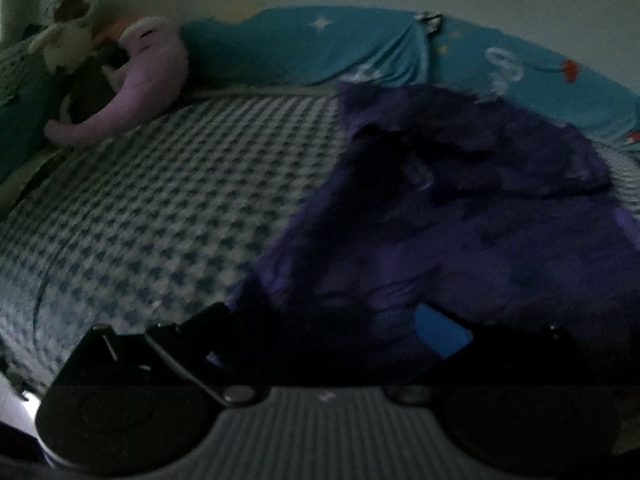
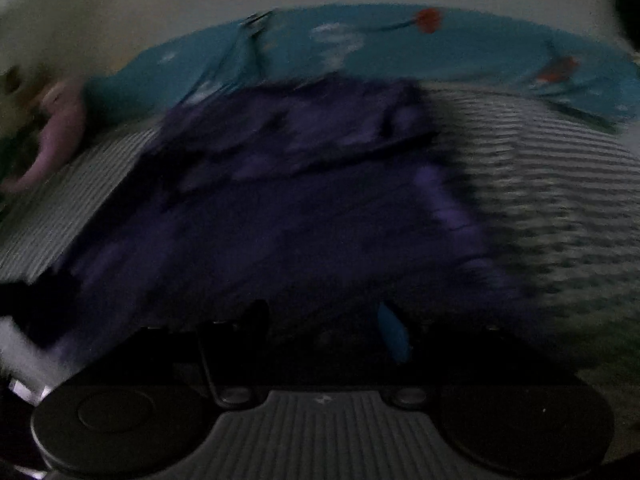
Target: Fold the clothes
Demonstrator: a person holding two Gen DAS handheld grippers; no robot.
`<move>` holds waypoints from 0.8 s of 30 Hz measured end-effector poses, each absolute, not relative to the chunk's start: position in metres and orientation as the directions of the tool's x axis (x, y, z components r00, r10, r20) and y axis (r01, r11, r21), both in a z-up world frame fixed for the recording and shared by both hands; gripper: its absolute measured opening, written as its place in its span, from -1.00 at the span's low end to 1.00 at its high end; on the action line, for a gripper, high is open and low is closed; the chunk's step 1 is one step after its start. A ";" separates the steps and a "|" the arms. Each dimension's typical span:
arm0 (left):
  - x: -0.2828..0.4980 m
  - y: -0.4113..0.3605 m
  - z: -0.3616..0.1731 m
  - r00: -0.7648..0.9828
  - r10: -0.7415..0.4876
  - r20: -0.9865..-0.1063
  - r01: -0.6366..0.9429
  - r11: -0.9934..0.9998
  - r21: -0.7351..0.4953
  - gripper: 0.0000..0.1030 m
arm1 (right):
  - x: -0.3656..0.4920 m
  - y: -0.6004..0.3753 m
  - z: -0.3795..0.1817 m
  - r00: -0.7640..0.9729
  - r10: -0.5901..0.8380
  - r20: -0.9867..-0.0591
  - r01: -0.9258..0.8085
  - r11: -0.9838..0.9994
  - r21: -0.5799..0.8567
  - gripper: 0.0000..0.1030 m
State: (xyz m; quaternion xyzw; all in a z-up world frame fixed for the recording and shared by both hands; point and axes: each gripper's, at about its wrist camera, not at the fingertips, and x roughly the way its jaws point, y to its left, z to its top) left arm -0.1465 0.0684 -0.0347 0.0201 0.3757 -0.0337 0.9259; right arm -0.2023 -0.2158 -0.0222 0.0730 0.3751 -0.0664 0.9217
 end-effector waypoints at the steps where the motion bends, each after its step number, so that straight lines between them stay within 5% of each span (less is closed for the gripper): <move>1: -0.145 0.062 -0.032 0.713 -0.066 -0.698 0.092 0.996 0.000 1.00 | -0.203 -0.223 -0.022 0.709 -0.100 -0.698 0.214 0.974 0.078 0.18; 11: -0.136 0.001 -0.042 0.627 -0.170 -0.760 0.192 0.980 -0.061 1.00 | -0.204 -0.276 -0.035 0.615 -0.281 -0.737 0.458 0.888 0.044 0.18; 16: -0.144 -0.017 -0.057 0.629 -0.125 -0.767 0.222 0.975 0.024 1.00 | -0.203 -0.274 -0.041 0.597 -0.296 -0.746 0.450 0.893 0.006 0.16; 24: -0.150 -0.017 -0.060 0.639 -0.120 -0.760 0.235 0.971 0.044 1.00 | -0.204 -0.270 -0.043 0.585 -0.341 -0.736 0.458 0.888 -0.047 -0.32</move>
